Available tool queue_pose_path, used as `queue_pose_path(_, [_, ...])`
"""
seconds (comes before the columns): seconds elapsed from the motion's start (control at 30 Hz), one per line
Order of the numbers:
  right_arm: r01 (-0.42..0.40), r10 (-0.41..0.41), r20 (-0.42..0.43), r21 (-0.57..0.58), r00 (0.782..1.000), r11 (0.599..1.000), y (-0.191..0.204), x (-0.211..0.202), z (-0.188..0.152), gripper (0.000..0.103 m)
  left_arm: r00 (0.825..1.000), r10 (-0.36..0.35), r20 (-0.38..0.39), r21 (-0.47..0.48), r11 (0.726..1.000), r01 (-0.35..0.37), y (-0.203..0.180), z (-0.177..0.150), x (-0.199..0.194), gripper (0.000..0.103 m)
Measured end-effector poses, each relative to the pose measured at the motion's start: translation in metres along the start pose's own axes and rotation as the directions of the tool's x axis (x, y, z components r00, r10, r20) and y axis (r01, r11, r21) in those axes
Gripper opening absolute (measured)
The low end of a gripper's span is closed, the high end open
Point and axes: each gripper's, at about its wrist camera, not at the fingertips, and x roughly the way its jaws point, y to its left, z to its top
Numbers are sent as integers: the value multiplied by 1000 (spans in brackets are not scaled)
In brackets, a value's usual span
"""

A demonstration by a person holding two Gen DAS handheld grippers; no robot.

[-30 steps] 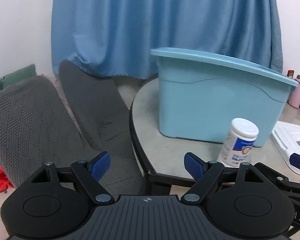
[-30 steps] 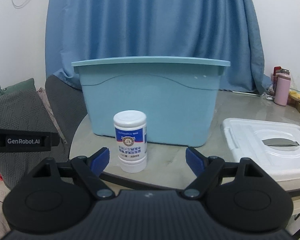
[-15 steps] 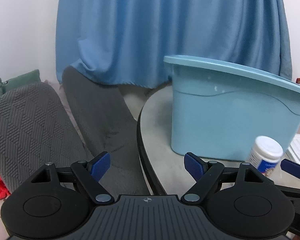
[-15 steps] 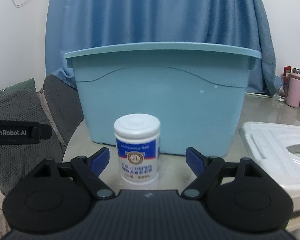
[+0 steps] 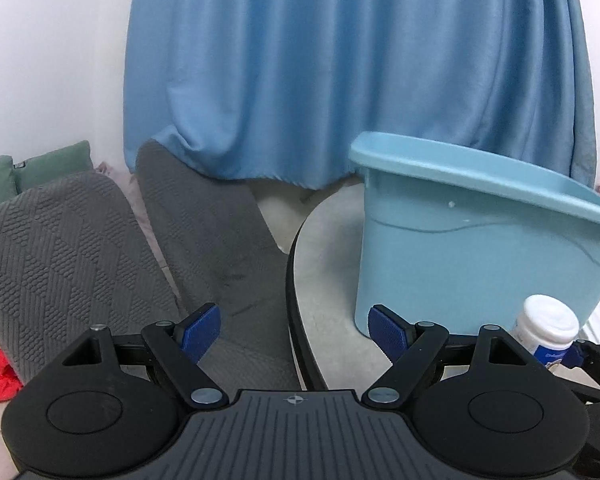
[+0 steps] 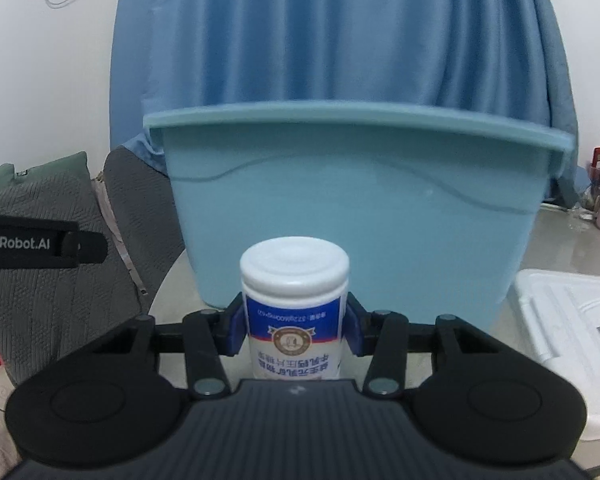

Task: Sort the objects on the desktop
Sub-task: 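Lift the bottle over the blue bin and open the right gripper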

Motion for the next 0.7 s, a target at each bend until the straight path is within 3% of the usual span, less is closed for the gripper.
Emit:
queue_pose_path(0.27, [32,-31,-38,23,999,999,-4,-46,28,48,998,-46,-43,10,999,47,-5,22,-39,83])
queue_pose_path(0.7, [75,-74,-20,34,997,997,-2,-92,55,48,994,-112,-10,37,993,113,-17,38,-96,83])
